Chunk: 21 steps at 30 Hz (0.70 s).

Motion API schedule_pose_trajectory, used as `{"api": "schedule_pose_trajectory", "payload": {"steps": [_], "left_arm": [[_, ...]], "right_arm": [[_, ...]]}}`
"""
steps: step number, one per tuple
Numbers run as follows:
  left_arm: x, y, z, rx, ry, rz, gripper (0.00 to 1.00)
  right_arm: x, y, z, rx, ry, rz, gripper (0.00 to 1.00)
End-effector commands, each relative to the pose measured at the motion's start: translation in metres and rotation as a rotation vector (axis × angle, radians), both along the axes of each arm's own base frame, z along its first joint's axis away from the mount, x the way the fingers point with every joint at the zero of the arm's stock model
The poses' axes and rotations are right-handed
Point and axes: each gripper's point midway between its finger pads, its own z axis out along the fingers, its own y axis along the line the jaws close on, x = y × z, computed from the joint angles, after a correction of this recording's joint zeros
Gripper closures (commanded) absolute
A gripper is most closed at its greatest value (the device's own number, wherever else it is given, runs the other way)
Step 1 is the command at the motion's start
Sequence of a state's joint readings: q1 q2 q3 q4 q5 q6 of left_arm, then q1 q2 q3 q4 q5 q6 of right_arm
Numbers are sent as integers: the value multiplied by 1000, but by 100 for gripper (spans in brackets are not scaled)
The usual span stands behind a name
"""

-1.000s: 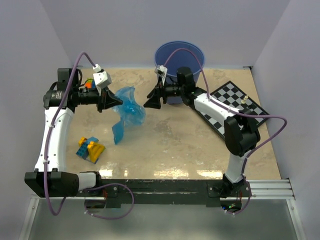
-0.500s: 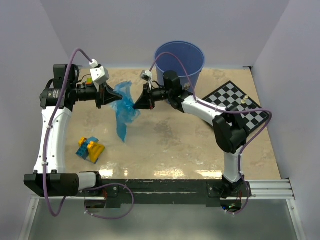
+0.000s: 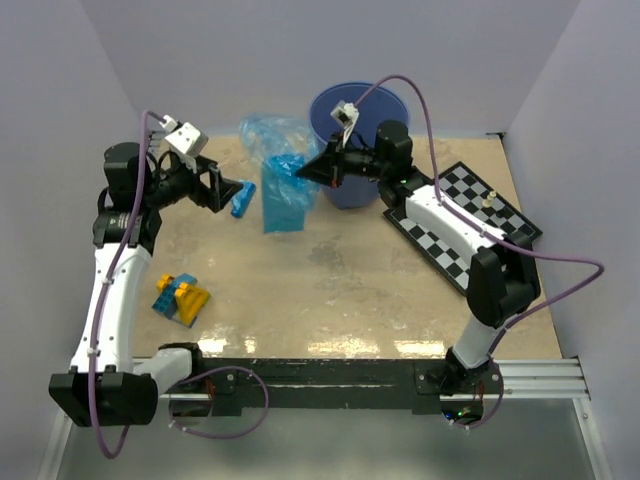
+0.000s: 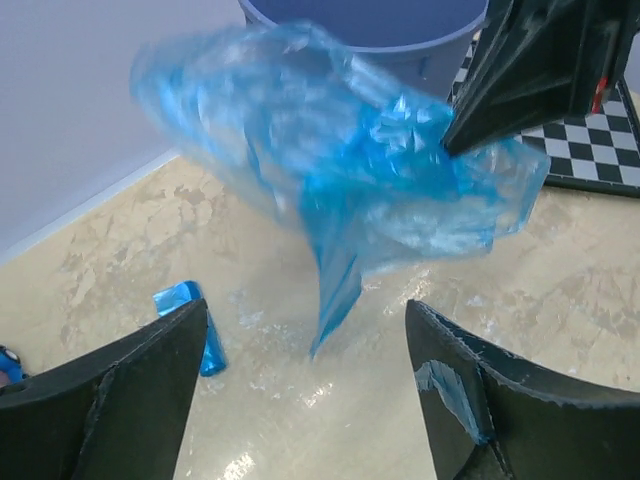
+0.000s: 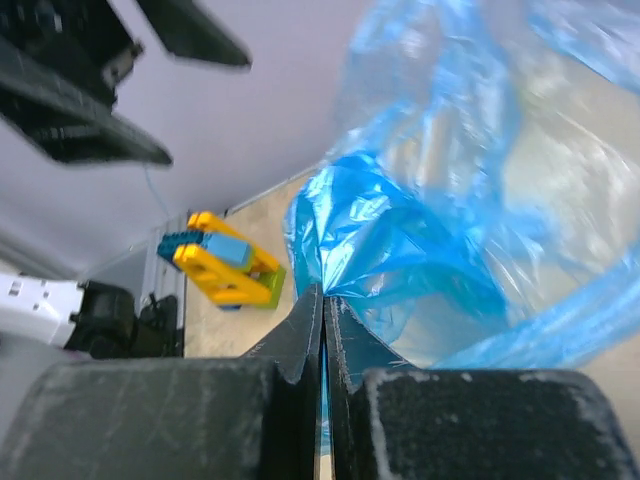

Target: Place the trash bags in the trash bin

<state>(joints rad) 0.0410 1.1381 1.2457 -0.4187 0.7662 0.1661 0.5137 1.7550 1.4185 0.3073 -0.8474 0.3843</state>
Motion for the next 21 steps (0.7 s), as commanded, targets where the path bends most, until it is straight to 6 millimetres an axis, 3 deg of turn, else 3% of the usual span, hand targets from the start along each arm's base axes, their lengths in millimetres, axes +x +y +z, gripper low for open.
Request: {"api": "schedule_pose_trajectory", "payload": {"steps": [1,3,6,7,12,21], "left_arm": [[-17,-1,-11,-105,59,57,16],[-16,-12,-25,-215,143,35,17],[-2,-21,-26,-340,157,12,18],[4,-23,-17,-370,109,-5,18],[37,-24,-8,-441,72,-14,16],[60,-46,1,-546,80,-113,19]], "right_arm": [[2,-5,45,74,-71,-54,100],[3,-5,48,79,-73,-58,100],[-1,-5,53,84,-85,-37,100],[-2,-5,53,82,-86,-31,100],[-6,-7,49,52,-100,-22,100],[-6,-9,42,24,-104,-34,100]]}}
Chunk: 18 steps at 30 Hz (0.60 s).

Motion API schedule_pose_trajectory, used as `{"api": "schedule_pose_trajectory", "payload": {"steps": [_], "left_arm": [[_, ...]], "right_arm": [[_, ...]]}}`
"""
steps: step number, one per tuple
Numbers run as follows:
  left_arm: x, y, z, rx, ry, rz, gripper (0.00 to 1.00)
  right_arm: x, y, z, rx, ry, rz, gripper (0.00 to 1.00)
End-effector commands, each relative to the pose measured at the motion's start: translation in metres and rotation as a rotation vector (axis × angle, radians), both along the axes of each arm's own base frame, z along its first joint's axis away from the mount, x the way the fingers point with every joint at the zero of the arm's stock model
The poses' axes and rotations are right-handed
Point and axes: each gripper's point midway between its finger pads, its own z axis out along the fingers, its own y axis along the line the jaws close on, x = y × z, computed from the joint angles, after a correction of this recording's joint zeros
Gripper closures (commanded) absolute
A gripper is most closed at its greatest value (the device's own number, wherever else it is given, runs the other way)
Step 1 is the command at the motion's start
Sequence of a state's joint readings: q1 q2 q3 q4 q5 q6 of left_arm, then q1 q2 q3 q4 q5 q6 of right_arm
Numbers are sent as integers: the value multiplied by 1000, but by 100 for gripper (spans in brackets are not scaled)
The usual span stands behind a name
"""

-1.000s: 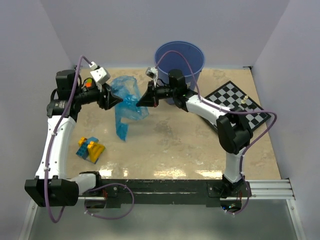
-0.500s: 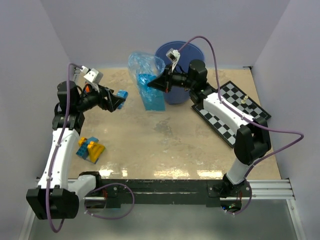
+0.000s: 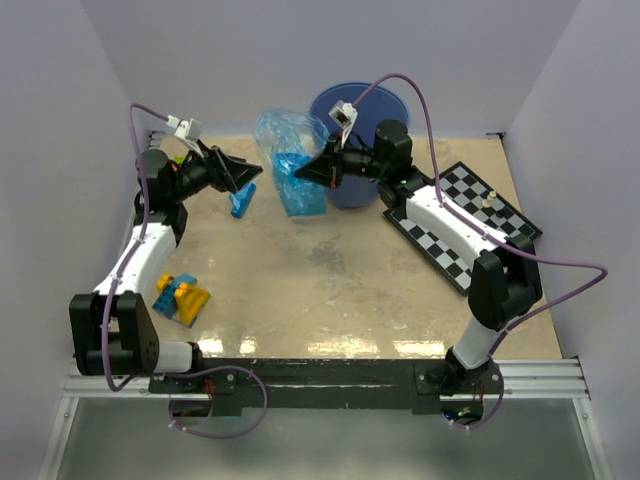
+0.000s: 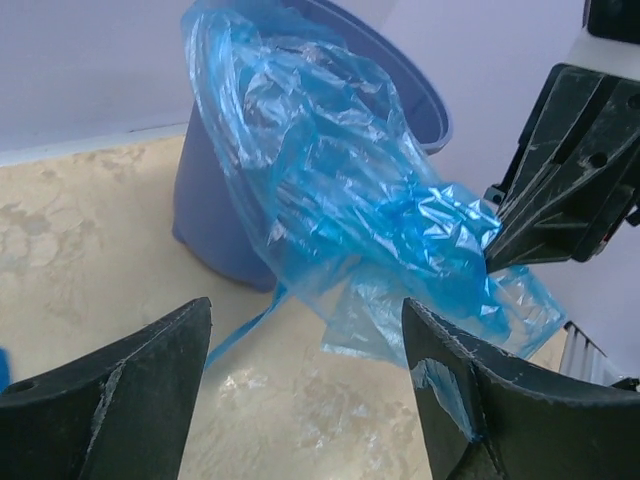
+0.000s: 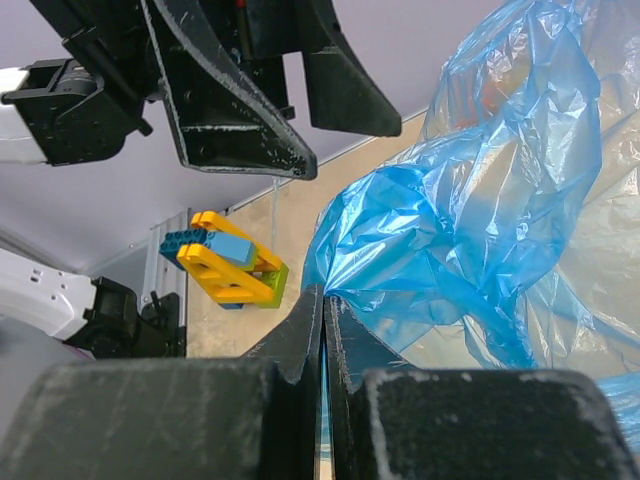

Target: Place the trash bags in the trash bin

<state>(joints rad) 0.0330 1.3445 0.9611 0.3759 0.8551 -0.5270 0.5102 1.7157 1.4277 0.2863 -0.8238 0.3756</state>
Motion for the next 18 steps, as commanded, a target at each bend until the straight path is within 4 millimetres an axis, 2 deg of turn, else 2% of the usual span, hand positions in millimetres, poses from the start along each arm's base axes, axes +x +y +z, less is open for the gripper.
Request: {"api": "schedule_pose_trajectory", "payload": {"steps": [1,2,5,6,12,14,15,18], "left_arm": [[10,-16,41,-79,-117,-64,20],[11,-26,39,-90,-108,-84,21],[23,-34,37,-124,-100,-89,22],[25,-38,35,-129,-98,-101,26],[27,-49,37,-138,-113,-163,64],[26,-48,37,-131,-115,-160,91],[24,-47,39,-129,-114,-153,100],[23,-39,34,-112,-99,-106,100]], "right_arm": [[-4,-3,23,11,-69,-6,100],[-4,-3,22,9,-68,-6,100],[-4,-3,22,2,-67,-2,100],[-4,-3,21,-1,-64,-2,100],[-4,-5,16,-24,-62,-9,100],[-3,-7,15,-27,-65,-21,100],[-2,-7,14,-29,-67,-22,100],[-1,-8,12,-40,-72,-28,100]]}}
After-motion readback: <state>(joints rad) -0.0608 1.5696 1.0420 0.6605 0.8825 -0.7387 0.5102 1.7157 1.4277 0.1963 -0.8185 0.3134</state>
